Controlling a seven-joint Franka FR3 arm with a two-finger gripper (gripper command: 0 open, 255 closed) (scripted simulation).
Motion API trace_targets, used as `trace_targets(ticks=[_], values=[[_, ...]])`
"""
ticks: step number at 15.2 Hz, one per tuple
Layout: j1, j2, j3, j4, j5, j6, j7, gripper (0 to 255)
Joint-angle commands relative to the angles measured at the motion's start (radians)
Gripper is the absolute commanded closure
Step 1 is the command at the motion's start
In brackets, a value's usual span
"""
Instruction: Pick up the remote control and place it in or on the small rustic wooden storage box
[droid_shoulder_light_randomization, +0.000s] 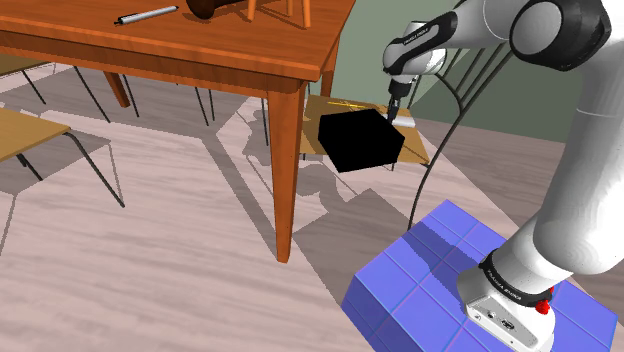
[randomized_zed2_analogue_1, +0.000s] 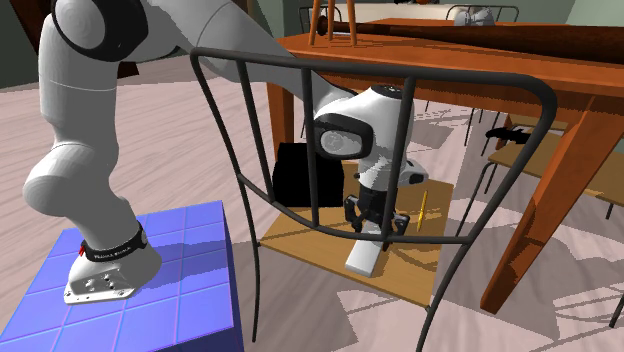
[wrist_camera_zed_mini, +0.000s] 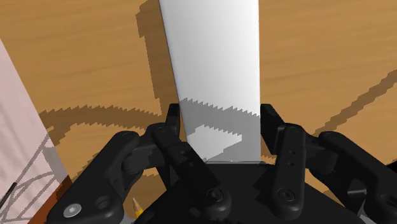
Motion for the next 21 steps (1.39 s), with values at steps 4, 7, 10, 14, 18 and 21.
trace_targets(ticks=[4, 7, 10, 14, 18, 21], values=[[0.003, -0.02, -0.005, 0.013, -0.011, -0.032, 0.007, 255], [0.007, -0.039, -0.01, 0.028, -0.021, -0.066, 0.013, 255], [0.009, -0.058, -0.014, 0.045, -0.031, -0.1, 0.02, 255], [0.012, -0.08, -0.019, 0.072, -0.043, -0.146, 0.027, 255], [0.015, -0.099, -0.023, 0.102, -0.054, -0.193, 0.034, 255], [0.016, -0.111, -0.025, 0.127, -0.06, -0.229, 0.038, 255]])
